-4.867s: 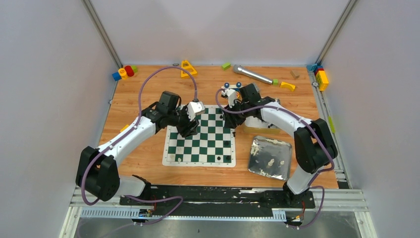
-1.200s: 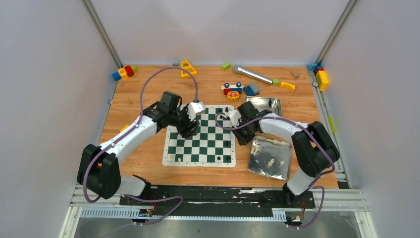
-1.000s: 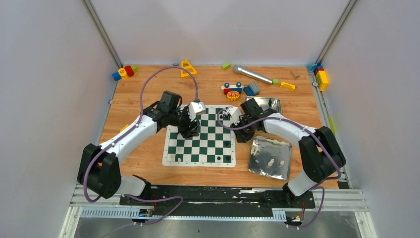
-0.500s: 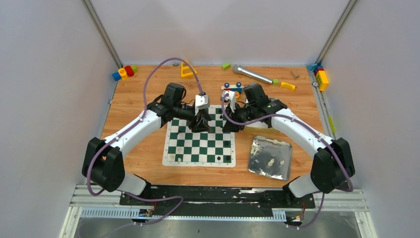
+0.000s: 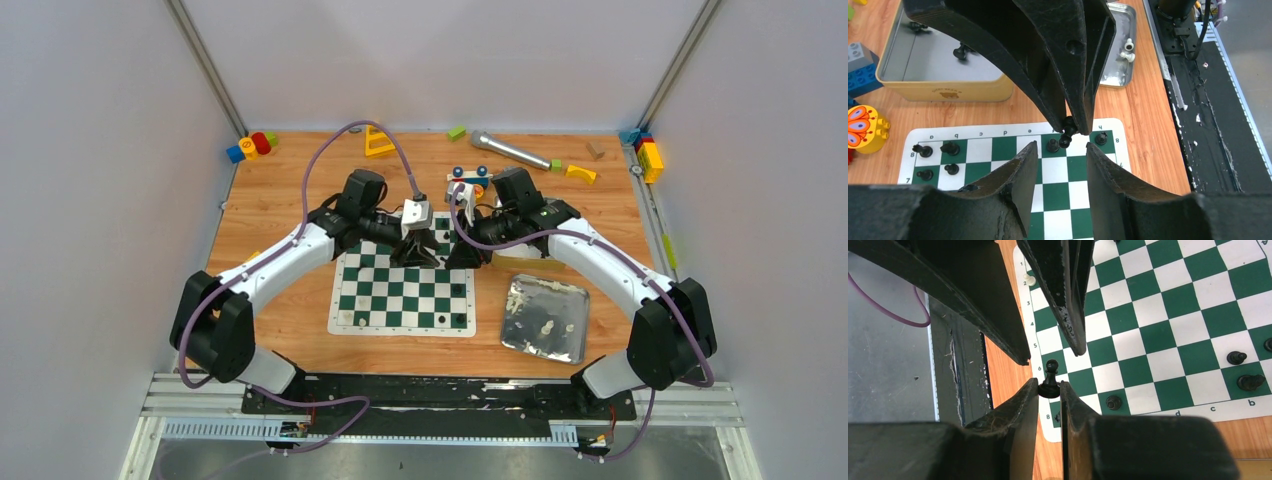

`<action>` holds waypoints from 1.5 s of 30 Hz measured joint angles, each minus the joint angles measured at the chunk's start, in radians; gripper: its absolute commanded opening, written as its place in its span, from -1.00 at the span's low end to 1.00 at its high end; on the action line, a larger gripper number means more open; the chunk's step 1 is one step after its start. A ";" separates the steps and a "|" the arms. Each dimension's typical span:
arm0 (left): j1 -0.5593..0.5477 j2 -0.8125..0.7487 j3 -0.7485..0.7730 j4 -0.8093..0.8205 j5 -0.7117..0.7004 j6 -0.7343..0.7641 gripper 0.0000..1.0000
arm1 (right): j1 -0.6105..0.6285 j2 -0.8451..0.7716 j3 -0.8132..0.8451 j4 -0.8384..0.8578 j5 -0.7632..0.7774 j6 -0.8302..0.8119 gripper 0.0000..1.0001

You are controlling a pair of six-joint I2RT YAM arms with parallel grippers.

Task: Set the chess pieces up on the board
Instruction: Place the chess piece on the chessboard.

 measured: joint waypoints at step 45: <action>-0.032 0.033 0.036 -0.098 -0.060 0.078 -1.00 | -0.034 -0.009 0.000 -0.007 0.029 0.014 0.15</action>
